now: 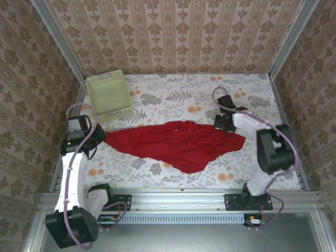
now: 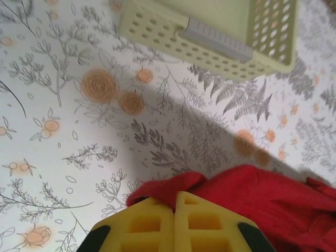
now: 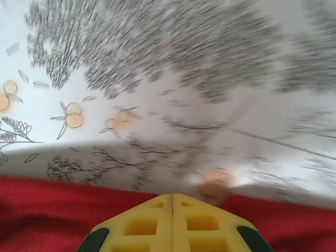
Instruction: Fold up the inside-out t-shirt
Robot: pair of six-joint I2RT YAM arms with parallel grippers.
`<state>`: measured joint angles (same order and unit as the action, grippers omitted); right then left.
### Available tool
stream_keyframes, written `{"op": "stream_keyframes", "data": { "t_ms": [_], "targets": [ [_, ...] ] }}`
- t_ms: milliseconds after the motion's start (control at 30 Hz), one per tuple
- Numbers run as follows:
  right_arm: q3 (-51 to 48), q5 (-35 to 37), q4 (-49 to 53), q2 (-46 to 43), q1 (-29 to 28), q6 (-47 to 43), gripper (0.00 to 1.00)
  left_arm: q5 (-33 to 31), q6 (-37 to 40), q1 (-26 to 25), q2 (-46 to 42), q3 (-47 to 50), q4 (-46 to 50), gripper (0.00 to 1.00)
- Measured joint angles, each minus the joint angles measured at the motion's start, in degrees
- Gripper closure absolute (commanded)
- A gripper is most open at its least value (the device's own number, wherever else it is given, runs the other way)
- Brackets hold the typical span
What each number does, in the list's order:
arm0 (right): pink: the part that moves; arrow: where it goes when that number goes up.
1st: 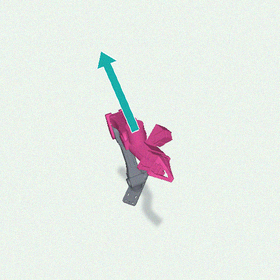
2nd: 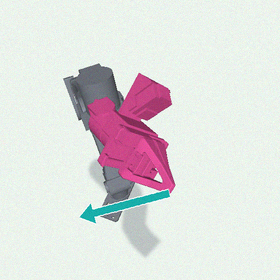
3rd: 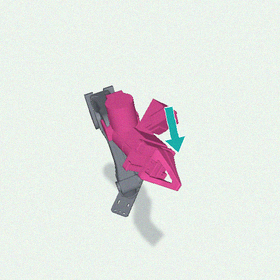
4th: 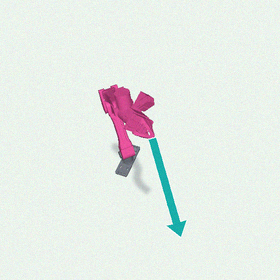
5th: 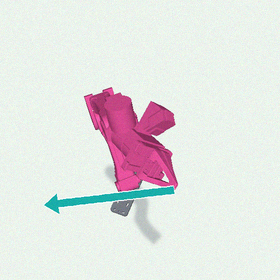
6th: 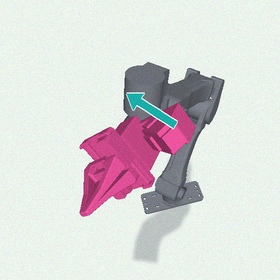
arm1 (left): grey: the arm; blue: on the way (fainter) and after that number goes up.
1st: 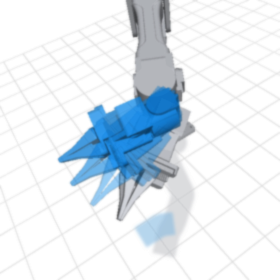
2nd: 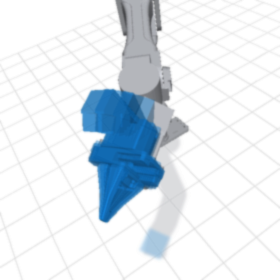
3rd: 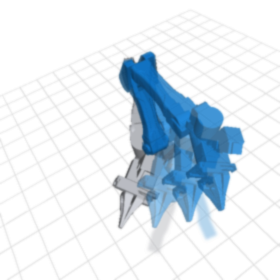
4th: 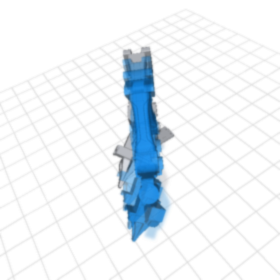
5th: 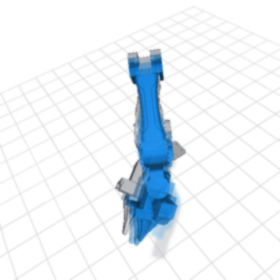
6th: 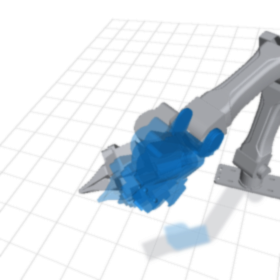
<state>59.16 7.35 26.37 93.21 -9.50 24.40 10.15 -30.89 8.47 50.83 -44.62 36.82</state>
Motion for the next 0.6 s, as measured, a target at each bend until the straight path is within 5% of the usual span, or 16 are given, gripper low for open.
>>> {"op": "stream_keyframes", "data": {
  "t_ms": [267,600],
  "targets": [
    [-1.95,3.43,0.39,-22.21,3.13,0.22,1.0,-0.13,-1.51,1.77,-6.1,0.0,0.0,1.0],
    [-0.22,3.3,6.19,-27.71,3.78,-0.04,1.0,4.07,-3.06,4.87,-1.55,-7.87,1.46,1.0]
  ]
}}
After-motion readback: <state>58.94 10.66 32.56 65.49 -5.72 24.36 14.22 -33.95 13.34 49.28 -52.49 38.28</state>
